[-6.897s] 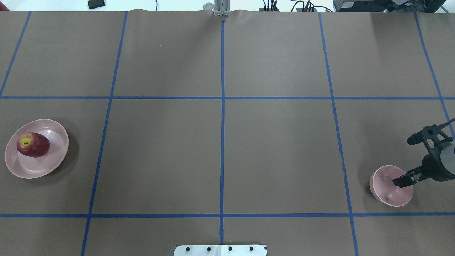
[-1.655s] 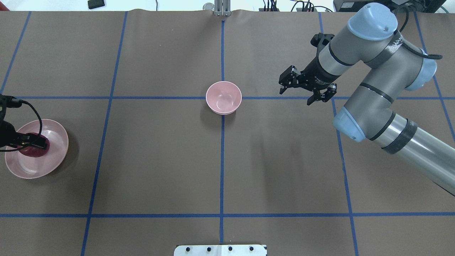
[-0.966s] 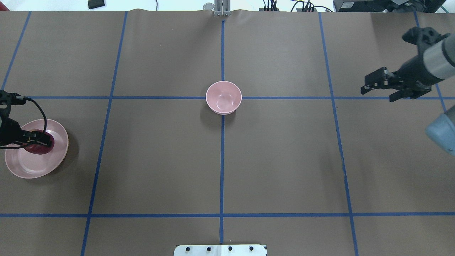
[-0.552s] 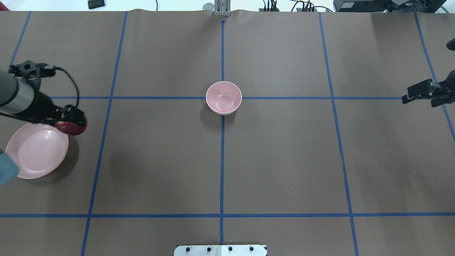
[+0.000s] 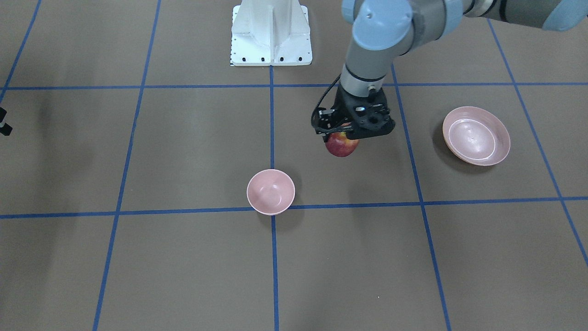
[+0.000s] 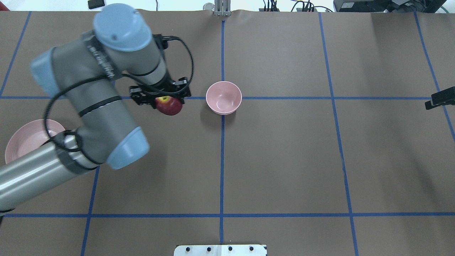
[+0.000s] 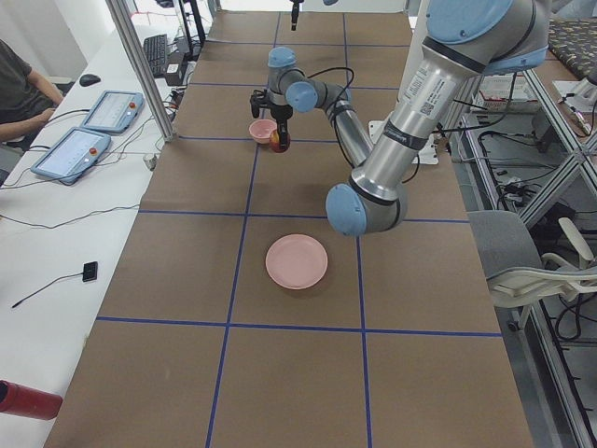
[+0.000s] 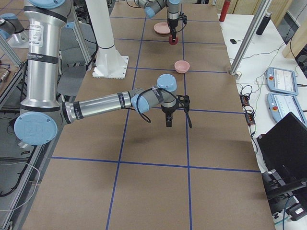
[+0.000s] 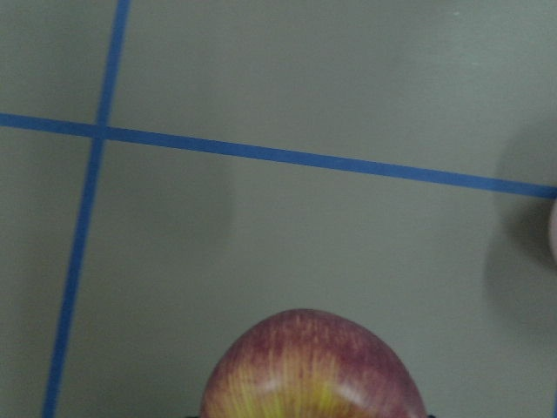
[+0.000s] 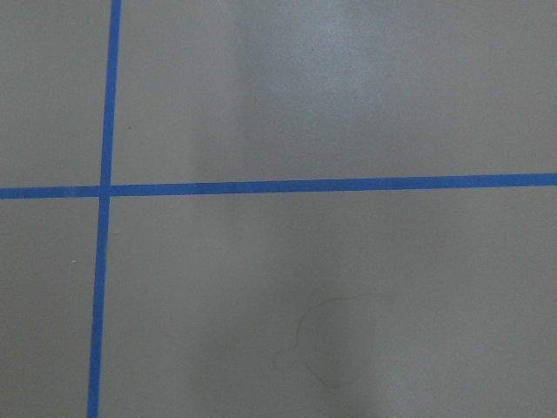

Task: Move apple from plate to bowl
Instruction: 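Lift the apple with the left gripper and carry it over the pink bowl, then lower the apple into the bowl and open the left gripper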

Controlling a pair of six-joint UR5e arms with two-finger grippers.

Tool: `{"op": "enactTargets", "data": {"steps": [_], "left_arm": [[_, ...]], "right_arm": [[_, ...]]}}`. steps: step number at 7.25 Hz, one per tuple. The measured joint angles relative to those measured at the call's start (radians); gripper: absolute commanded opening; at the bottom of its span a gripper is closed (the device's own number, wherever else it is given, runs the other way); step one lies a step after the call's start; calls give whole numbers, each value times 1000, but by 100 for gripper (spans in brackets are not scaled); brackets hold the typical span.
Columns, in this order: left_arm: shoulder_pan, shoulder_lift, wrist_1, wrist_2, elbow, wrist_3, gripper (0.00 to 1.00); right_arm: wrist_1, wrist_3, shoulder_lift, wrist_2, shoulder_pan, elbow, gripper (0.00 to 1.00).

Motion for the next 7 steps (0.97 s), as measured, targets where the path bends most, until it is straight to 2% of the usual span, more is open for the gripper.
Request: {"op": "enactTargets", "data": {"steps": [2,3,5,7], "left_arm": [[34,-242,-54,43,322,-41,0],[47,-296,-113,59,429,-59,0],[57,-326,-166,78,513,-68,0],[62,-333,-179,82,549,-66,0]], "right_arm": [[3,-4,-7,2,2,4,100],[5,-5,-11,5,4,7,100],[5,-5,-16,32,6,10,100],[-1,0,-17,47,7,4,100]]}}
